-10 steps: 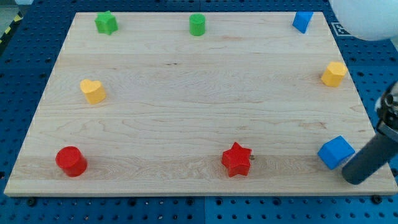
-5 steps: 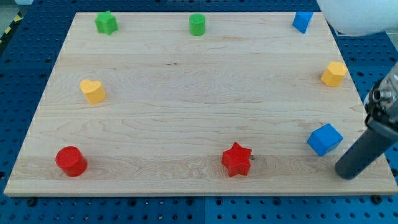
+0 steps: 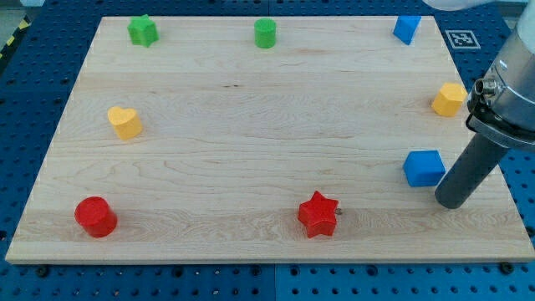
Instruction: Move the blue cube towards center of the board
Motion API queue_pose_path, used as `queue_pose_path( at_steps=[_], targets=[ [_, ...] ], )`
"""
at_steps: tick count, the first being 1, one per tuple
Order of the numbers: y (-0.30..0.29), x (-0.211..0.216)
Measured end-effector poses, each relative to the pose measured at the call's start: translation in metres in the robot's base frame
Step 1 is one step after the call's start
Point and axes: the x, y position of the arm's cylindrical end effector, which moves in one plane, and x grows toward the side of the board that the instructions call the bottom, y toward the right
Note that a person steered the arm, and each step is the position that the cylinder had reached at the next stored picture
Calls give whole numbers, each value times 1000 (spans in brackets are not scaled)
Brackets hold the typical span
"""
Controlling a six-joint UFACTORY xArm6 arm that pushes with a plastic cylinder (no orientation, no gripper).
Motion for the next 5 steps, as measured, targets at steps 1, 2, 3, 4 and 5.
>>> queue_pose_path(
  at_steps=[1, 2, 3, 4, 5],
  targets=[
    [-11, -33],
    [-14, -56],
    [-15, -56],
    [-51, -65],
    [-72, -82]
  ],
)
